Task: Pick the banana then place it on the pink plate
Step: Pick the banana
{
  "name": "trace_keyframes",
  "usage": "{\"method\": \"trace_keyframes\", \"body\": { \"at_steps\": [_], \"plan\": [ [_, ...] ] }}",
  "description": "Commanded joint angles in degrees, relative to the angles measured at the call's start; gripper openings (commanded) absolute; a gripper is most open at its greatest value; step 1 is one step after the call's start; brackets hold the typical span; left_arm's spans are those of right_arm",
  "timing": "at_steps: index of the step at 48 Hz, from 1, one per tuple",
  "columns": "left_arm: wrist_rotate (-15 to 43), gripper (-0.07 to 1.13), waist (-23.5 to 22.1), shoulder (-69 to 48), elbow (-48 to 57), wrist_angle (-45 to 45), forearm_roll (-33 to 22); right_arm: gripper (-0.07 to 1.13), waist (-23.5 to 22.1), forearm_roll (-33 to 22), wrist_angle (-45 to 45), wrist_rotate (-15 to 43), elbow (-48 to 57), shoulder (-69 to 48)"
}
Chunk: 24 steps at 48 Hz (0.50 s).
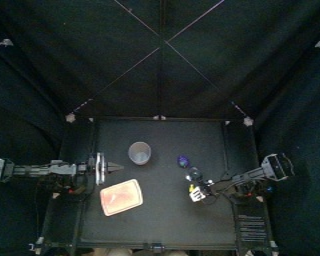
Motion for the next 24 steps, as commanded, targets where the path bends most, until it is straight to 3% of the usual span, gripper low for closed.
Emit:
{"method": "trace_keyframes", "body": {
  "at_steps": [1, 9, 20, 24],
  "plan": [
    [0.09, -0.01, 0.18, 0.26, -0.88, -0.53, -0.18, 0.99, 0.0, -0.53, -0.35, 0.0, -0.97, 0.35],
    [0.09, -0.01, 0.18, 0.26, -0.62, -0.53, -0.18, 0.92, 0.0, -0.88, -0.35, 0.0, -1.32, 1.93],
    [0.0, -0.01, 0.18, 0.26, -0.35, -0.62, -0.18, 0.58, 0.0, -1.32, -2.64, -0.09, -1.93, 2.9],
    [0.0, -0.01, 0.18, 0.26, -0.35, -0.53, -0.18, 0.51, 0.0, -2.2, -3.34, -0.09, -2.55, 2.99]
  ]
}}
